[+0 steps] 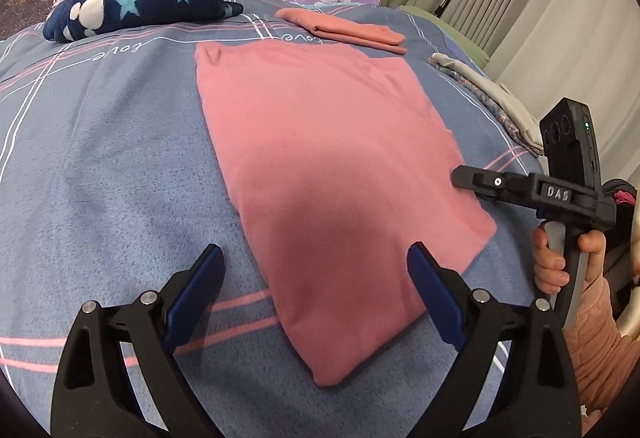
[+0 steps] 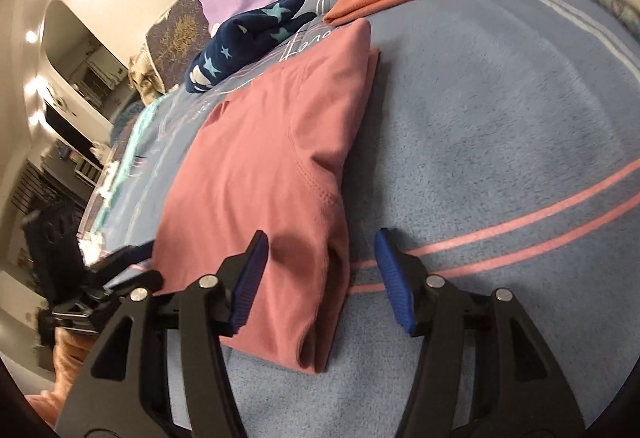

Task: Fold small clothes
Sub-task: 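Grasp the pink shirt end with the left gripper while the right gripper grasps it too, then lift the pink shirt end with both grippers and fold it over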

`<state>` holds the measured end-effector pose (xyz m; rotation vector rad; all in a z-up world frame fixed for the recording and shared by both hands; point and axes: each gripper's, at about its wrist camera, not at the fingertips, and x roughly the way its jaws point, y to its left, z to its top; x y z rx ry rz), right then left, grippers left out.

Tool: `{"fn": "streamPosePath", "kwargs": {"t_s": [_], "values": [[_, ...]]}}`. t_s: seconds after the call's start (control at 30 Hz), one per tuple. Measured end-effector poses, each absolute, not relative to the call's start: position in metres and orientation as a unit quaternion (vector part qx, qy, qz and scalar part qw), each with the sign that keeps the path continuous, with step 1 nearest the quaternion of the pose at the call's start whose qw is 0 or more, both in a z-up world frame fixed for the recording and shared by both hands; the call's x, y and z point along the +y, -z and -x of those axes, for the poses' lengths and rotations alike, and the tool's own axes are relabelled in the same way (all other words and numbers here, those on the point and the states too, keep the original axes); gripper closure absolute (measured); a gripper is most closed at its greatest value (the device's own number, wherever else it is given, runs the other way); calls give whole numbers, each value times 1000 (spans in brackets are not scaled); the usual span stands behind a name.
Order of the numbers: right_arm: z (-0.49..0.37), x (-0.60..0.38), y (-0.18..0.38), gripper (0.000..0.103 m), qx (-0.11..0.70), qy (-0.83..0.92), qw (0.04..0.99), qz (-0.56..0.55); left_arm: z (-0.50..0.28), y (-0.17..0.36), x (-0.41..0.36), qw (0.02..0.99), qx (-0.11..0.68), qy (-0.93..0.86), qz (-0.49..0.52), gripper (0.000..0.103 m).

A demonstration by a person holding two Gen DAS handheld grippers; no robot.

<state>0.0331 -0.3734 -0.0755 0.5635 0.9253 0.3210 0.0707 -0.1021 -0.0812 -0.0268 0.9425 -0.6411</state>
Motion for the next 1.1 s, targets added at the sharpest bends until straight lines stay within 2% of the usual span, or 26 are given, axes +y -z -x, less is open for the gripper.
{"fn": "streamPosePath", "kwargs": {"t_s": [0.3,0.43,0.63,0.87,1.0,1.1], "values": [[-56,-375,75,46,453,-172,832,-272,-88,83,-102,832,452,320,27,10],[-75,-375,75,41,463,-188,824,-269,-101,83,-103,820,464,334,38,10],[-103,-369,74,41,462,-174,826,-271,-124,84,-104,806,474,346,76,11],[-135,-354,74,43,454,-168,846,-223,-161,86,-103,798,488,337,107,36],[-146,-342,77,59,449,-183,859,-165,-176,90,-106,802,487,327,114,59],[-139,-340,70,81,443,-183,861,-167,-173,87,-111,810,481,319,107,69]]}}
